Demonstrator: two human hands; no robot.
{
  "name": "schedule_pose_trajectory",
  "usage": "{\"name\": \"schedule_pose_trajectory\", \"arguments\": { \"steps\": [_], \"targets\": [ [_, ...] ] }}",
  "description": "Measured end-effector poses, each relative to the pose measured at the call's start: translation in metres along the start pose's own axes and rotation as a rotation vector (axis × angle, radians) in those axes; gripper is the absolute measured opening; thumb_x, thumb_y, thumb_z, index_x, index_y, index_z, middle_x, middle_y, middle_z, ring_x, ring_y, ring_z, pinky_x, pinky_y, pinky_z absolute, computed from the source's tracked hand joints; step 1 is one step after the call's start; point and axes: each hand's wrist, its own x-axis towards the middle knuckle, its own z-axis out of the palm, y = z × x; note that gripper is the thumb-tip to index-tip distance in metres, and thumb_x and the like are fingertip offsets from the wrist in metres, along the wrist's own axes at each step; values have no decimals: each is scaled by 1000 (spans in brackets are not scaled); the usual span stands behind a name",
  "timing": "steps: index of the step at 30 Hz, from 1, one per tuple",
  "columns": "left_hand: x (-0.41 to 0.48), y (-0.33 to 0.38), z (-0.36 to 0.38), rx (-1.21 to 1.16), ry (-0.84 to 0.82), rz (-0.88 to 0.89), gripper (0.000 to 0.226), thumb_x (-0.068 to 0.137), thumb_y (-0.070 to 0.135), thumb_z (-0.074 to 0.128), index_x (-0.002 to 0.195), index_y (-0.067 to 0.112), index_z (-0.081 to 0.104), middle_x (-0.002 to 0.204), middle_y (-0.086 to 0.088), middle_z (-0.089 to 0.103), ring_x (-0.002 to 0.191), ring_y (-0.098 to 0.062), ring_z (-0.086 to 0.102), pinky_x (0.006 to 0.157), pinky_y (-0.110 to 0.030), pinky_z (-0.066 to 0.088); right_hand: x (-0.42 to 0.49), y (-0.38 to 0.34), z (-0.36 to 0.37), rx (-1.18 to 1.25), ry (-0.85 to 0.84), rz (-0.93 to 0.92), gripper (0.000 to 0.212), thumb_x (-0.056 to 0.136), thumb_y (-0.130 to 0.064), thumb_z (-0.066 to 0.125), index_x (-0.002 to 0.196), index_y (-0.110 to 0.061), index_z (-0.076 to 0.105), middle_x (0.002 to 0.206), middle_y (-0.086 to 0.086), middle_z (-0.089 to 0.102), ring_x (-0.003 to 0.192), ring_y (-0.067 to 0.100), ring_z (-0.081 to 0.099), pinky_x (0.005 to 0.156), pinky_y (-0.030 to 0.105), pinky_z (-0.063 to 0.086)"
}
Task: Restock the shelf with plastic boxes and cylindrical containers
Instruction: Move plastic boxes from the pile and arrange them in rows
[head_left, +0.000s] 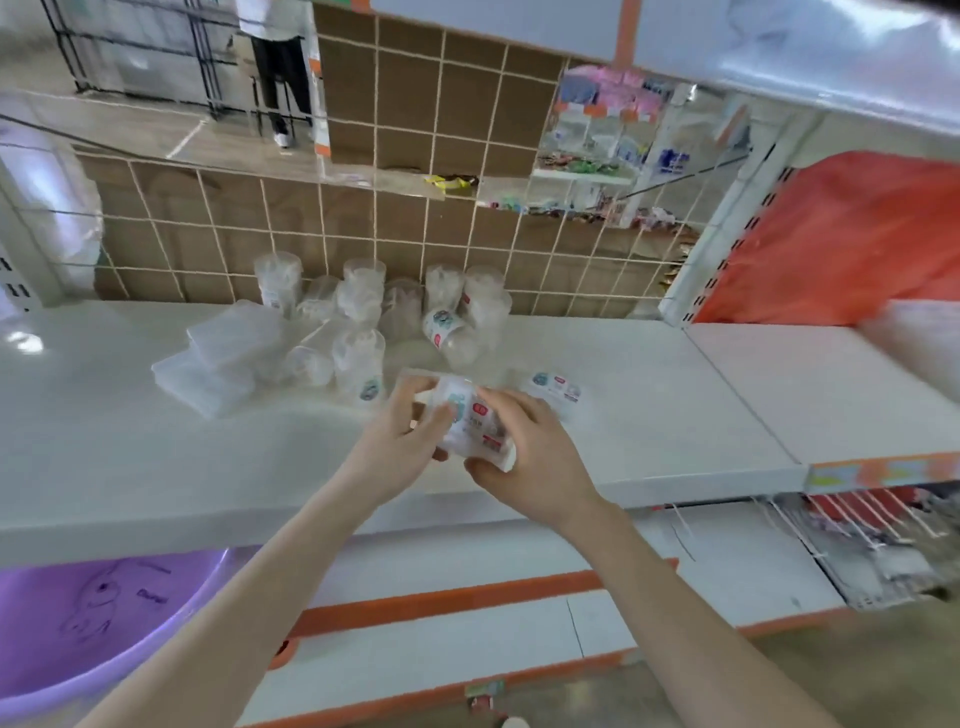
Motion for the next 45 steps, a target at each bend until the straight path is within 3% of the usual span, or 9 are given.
{"name": "schedule_pose_trajectory", "arguments": {
  "steps": [4, 9, 16, 23, 27, 32, 38, 42, 45],
  "targets": [
    [17, 9, 47, 232, -110, 94, 37, 91, 29, 52, 126, 18, 49, 108, -1, 59, 95, -18, 58, 85, -31, 46, -18, 41, -26, -70, 65, 118, 59, 73, -15, 69, 128, -8, 51, 127, 11, 53, 112, 31, 49, 91, 25, 35],
    [35, 18, 97, 496, -168, 199, 46, 92, 28, 51, 135, 13, 43, 136, -6, 46, 127, -21, 41, 95, -19, 25, -26, 91, -52, -139, 105, 230, 54, 74, -18, 67, 126, -11, 54, 121, 8, 56, 105, 30, 52, 84, 27, 39],
    [66, 11, 132, 692, -117, 312, 51, 88, 24, 56, 136, 18, 40, 143, -1, 33, 135, -17, 22, 106, -24, 17, -23, 150, -81, -199, 79, 341, 54, 77, -22, 64, 129, -15, 50, 124, 6, 53, 106, 28, 50, 85, 33, 44],
    [103, 17, 132, 1190, -323, 120, 82, 78, 10, 50, 147, 28, 8, 155, 2, -6, 142, -23, -13, 113, -41, 8, -24, 194, -92, -164, -7, 357, 50, 80, -17, 60, 129, -15, 48, 127, 5, 49, 109, 27, 44, 85, 32, 42],
    [108, 21, 135, 1156, -335, 25, 75, 81, 8, 46, 146, 30, 14, 154, 0, 2, 143, -19, -5, 112, -39, 11, -22, 217, -92, -186, -32, 336, 48, 82, -17, 58, 129, -14, 49, 129, 6, 48, 115, 27, 42, 92, 30, 39],
    [102, 21, 141, 1143, -261, 52, 64, 83, 12, 49, 141, 28, 26, 141, 0, 20, 130, -19, 26, 99, -28, 27, -25, 233, -89, -213, -16, 268, 44, 83, -20, 57, 126, -12, 53, 129, 7, 49, 123, 25, 39, 98, 27, 28],
    [96, 19, 150, 1197, -218, -17, 66, 87, 16, 46, 145, 28, 17, 153, 2, 11, 136, -25, 11, 99, -33, 35, -29, 237, -85, -200, 23, 235, 44, 81, -21, 61, 123, -9, 55, 128, 13, 49, 121, 30, 37, 98, 32, 29],
    [85, 22, 165, 1203, -129, -19, 60, 88, 32, 51, 143, 31, 25, 141, -2, 28, 130, -24, 20, 99, -33, 32, -30, 238, -83, -210, 18, 236, 44, 83, -22, 58, 125, -11, 53, 130, 12, 47, 119, 29, 38, 97, 32, 29],
    [74, 20, 184, 977, -101, -54, 61, 83, 40, 58, 138, 32, 33, 128, -3, 33, 122, -23, 30, 98, -31, 32, -31, 239, -82, -208, 21, 254, 44, 83, -23, 57, 126, -13, 52, 131, 11, 46, 118, 29, 38, 94, 33, 33]
  ]
}}
